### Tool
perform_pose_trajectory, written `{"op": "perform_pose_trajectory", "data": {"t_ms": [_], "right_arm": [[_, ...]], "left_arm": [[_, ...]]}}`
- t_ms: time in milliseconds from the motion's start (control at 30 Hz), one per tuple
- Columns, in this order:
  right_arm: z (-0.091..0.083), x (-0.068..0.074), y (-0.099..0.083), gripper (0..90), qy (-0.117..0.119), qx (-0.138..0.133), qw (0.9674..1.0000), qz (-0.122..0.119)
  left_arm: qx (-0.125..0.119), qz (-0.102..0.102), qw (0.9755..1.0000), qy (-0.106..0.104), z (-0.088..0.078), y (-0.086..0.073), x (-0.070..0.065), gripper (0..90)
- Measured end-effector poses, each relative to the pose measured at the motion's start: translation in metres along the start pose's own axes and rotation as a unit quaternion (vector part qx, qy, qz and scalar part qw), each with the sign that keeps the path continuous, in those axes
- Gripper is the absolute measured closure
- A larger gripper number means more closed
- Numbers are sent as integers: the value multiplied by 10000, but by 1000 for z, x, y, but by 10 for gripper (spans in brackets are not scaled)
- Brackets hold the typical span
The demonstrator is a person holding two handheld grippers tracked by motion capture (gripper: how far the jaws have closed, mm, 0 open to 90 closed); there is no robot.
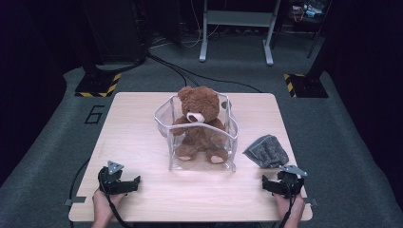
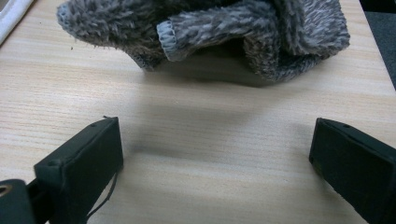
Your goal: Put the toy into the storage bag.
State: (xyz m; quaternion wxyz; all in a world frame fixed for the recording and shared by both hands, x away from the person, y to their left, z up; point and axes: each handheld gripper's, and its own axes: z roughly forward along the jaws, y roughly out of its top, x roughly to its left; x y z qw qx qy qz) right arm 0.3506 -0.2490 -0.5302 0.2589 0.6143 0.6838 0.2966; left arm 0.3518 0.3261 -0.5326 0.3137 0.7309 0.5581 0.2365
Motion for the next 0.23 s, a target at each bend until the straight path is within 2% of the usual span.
{"op": "perform_pose_trajectory", "data": {"t_ms": [233], "right_arm": [[1,-1,0,7,-10,16,10000,-4]], "left_arm": [[-8,68,10000,-58,3,2,4,4]]}}
